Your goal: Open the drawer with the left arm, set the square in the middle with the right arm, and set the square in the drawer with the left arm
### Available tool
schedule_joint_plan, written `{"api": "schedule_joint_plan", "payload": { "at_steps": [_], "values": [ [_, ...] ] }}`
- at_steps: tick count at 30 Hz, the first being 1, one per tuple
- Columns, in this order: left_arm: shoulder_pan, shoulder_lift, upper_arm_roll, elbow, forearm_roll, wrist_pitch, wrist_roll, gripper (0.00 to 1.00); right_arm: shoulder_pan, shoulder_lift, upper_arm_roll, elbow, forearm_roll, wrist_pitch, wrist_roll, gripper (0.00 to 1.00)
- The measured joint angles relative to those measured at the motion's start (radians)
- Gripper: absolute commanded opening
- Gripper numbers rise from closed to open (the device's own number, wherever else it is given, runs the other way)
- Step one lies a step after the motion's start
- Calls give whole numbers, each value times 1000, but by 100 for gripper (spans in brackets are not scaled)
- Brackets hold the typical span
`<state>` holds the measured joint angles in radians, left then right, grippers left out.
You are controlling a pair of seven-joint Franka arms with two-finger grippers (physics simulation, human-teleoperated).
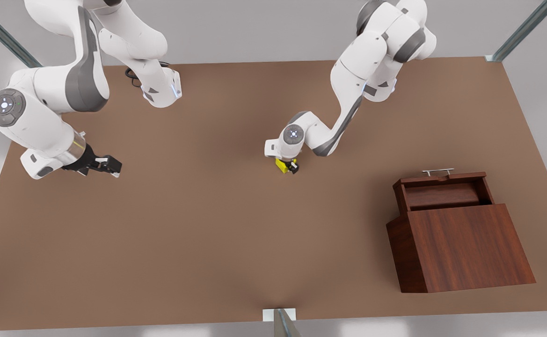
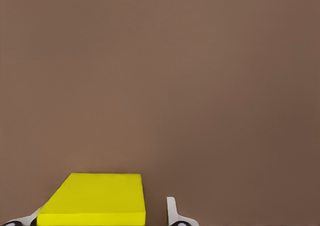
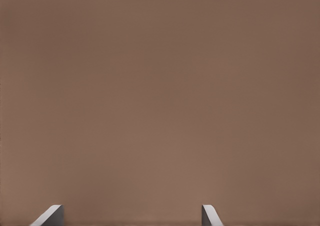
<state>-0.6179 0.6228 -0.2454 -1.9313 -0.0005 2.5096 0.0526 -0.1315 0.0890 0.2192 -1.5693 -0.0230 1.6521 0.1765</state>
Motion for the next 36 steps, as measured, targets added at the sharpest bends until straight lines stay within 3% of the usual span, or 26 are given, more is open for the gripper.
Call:
{"api": "schedule_joint_plan", "payload": {
  "at_steps": [1,5,9,13,19,23,25,28,29,31,33,36],
  "values": [
    [0,0,0,0,1,0,-7,67,-2,0,0,-1,0,0,0,100],
    [-1,0,3,3,28,-1,-29,64,-1,0,0,0,2,0,1,100],
    [-2,-2,8,8,481,-9,-71,64,-3,0,0,0,2,0,1,100],
    [4,-15,9,8,237,-22,-26,64,-4,0,0,-1,2,-2,-6,100],
    [12,-38,16,9,69,-41,-30,64,-4,2,0,-1,3,-6,-6,100],
    [12,-83,40,37,39,-153,-31,64,-3,2,0,-1,3,-5,-6,100],
    [26,-219,117,44,30,-384,-35,65,-5,2,0,-2,3,-5,-7,100],
    [289,-490,155,48,22,-699,-82,65,-8,2,0,-1,3,-5,-9,100],
    [333,-529,227,48,21,-728,-85,65,-8,2,0,-2,3,-5,-9,100],
    [394,-533,382,75,19,-702,-57,65,-8,2,0,-2,4,-5,-9,100],
    [532,-531,388,78,17,-673,-54,66,-7,6,0,0,4,-3,-9,100],
    [590,-497,388,75,15,-593,-55,66,-8,6,0,0,4,-3,-9,100]
  ]
}}
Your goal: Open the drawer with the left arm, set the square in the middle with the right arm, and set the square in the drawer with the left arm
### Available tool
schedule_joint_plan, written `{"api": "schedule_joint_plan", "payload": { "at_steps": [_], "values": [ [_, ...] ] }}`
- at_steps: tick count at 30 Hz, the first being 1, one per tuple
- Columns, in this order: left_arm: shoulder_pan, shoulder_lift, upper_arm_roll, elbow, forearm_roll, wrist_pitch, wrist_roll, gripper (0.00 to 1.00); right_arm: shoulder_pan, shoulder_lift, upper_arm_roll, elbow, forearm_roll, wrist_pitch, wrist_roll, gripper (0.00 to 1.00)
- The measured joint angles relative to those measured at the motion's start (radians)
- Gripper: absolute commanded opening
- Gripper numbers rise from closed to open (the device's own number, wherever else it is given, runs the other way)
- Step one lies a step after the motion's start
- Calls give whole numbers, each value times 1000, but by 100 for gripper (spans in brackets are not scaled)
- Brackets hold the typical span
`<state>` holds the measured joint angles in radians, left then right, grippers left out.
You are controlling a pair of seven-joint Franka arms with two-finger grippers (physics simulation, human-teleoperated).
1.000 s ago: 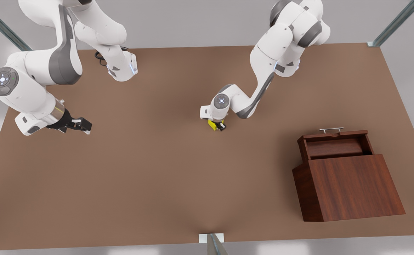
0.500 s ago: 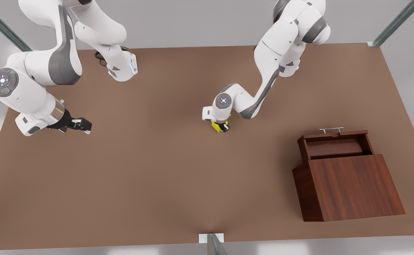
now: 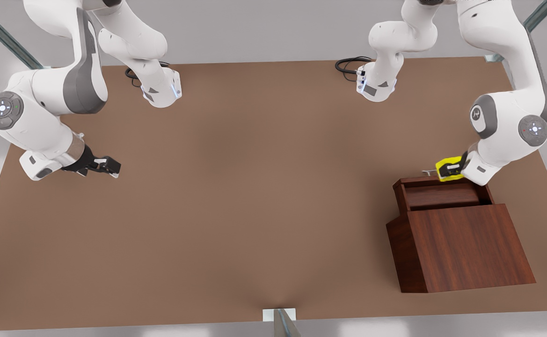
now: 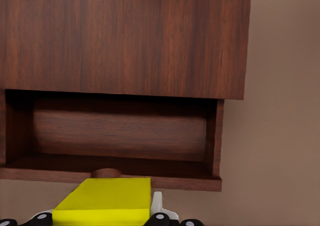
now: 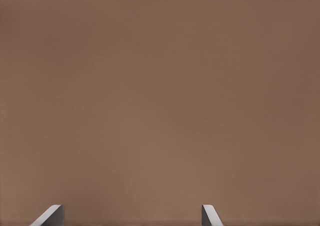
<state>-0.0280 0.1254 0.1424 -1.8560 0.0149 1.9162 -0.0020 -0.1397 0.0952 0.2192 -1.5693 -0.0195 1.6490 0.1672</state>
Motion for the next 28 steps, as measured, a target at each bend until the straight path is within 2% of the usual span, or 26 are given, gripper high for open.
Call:
{"api": "schedule_joint_plan", "payload": {
  "at_steps": [6,12,13,19,20,21,23,25,28],
  "values": [
    [78,140,-1,-14,4,181,51,68,1,2,0,-1,0,2,0,100],
    [109,188,-1,-17,4,213,90,69,0,2,0,-1,0,3,0,100],
    [113,195,-1,-17,3,220,90,100,1,2,0,-1,0,3,0,100],
    [123,189,-1,-10,-8,217,86,100,-2,1,-5,6,0,-4,11,100],
    [125,153,-9,-2,-9,196,72,100,-8,1,-7,6,-2,-5,-1,100],
    [117,95,-31,57,-8,56,70,100,-27,1,-6,12,2,-5,1,100],
    [81,73,-107,321,-7,-289,40,100,-37,11,-2,23,-29,-31,4,100],
    [-24,26,-114,418,-4,-350,12,100,-12,25,3,28,-36,-26,11,100],
    [8,52,-113,460,23,-431,11,100,-24,46,5,29,-40,-14,12,100]
  ]
}}
